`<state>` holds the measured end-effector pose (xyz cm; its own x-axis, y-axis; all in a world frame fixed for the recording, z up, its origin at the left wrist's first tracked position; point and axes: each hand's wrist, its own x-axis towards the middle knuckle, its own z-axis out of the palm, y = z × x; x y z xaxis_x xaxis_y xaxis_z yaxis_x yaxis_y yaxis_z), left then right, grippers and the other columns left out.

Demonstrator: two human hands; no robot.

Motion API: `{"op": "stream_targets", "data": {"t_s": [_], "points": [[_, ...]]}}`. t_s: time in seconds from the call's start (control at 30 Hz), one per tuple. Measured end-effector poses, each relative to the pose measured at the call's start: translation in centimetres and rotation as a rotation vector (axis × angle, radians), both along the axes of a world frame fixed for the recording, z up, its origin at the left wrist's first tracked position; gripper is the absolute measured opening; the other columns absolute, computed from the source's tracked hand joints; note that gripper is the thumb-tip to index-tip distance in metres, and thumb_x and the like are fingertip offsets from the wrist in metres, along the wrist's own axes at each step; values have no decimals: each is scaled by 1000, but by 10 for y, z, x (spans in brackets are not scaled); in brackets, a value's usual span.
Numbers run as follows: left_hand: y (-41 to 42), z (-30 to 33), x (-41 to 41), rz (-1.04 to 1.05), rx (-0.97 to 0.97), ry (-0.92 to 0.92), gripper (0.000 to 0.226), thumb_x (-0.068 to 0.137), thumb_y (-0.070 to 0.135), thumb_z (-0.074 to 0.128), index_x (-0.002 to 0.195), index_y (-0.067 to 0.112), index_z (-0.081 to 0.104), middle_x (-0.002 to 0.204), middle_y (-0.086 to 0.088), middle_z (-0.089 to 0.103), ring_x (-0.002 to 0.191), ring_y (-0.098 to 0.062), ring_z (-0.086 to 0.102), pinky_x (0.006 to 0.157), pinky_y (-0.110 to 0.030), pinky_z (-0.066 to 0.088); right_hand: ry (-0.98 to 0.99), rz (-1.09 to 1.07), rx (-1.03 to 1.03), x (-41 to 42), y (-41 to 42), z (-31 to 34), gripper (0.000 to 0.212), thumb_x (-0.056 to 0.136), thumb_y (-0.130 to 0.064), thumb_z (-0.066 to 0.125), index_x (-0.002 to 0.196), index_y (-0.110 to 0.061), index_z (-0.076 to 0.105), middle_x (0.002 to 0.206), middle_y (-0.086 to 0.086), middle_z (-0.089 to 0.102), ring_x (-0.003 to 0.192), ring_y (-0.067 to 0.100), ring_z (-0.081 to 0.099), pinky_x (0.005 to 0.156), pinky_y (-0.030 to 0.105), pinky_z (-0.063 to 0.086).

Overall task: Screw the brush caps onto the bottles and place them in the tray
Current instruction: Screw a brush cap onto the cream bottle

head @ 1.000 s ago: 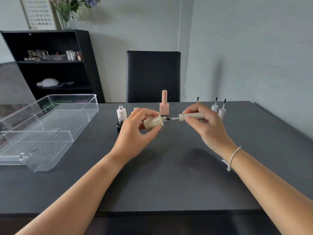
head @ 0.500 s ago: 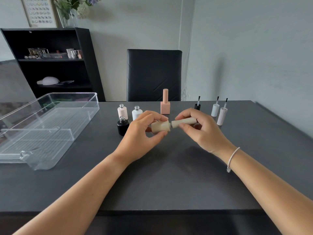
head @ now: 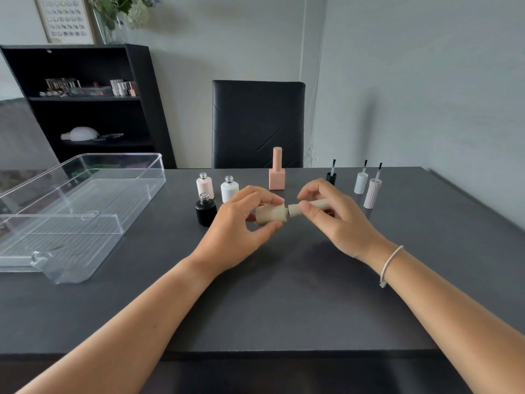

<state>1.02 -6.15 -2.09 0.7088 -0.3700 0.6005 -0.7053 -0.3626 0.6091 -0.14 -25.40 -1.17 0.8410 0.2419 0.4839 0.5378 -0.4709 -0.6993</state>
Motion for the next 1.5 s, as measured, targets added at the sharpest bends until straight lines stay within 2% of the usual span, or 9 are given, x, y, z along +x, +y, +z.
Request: {"op": "stream_targets", "data": {"t_s": [0.13, 0.33, 0.63, 0.77, 0.93, 1.13, 1.3, 1.37, 1.5], "points": [[0, 0, 0, 3, -3, 3, 27, 78, 8, 70, 101, 20, 63, 102, 12, 57, 91, -4, 55, 80, -20, 50, 24, 40, -9, 0, 0, 0, 9, 87, -8, 56, 86, -12, 48, 63, -8, 46, 52, 2, 39, 53, 10, 33], [0, 1, -1, 1, -11, 1, 27, 77, 6, 70, 101, 18, 63, 102, 10, 58, 90, -7, 55, 80, -22, 51, 3, -18, -12, 1, 0, 0, 9, 89, -12, 55, 80, -12, 51, 57, -11, 45, 48, 1, 40, 49, 9, 32], [0, 1, -1, 2, -10, 0, 27, 78, 6, 70, 101, 18, 63, 102, 12, 57, 90, -4, 55, 81, -20, 50, 29, -68, -15, 3, 1, -2, 50, 83, -59, 38, 70, -13, 52, 55, 3, 44, 47, 5, 36, 49, 16, 31], [0, 1, -1, 9, -7, 7, 27, 78, 7, 70, 101, 18, 63, 102, 12, 57, 91, -4, 55, 81, -22, 51, 63, 39, 18, 2, -3, -4, 18, 86, -35, 49, 89, -16, 47, 55, -15, 45, 51, 2, 35, 51, 12, 30], [-1, 0, -1, 9, -22, 12, 27, 77, 6, 70, 101, 17, 64, 102, 10, 58, 90, -4, 55, 80, -18, 50, 13, 22, -3, 3, -3, -4, 11, 88, -12, 55, 81, -13, 47, 58, -10, 45, 49, 3, 38, 49, 12, 32], [-1, 0, -1, 9, -18, 5, 27, 77, 6, 70, 101, 17, 64, 102, 9, 58, 91, -5, 55, 81, -19, 50, -21, -51, -16, 4, -3, -4, 24, 89, -25, 53, 66, -21, 49, 48, -11, 44, 47, 3, 40, 47, 11, 31], [-1, 1, -1, 6, -12, 8, 27, 78, 7, 70, 101, 19, 63, 102, 12, 57, 92, -4, 55, 81, -19, 50, -12, -103, -9, 4, 0, -5, 55, 78, -58, 43, 63, -6, 51, 49, -3, 41, 45, 6, 36, 49, 18, 32], [0, 1, -1, 12, -14, 6, 28, 77, 7, 70, 101, 20, 63, 102, 12, 57, 91, -4, 55, 81, -20, 51, -1, -73, 6, 3, -1, -4, 48, 81, -57, 45, 71, -11, 54, 51, -8, 46, 48, 6, 39, 51, 21, 34], [0, 0, -1, 13, -31, 10, 28, 77, 6, 70, 101, 19, 63, 100, 12, 57, 90, -3, 55, 80, -18, 50, -1, 10, 12, 3, -4, -5, 13, 88, -22, 58, 89, -12, 49, 56, -18, 50, 51, 4, 39, 51, 11, 32]]}}
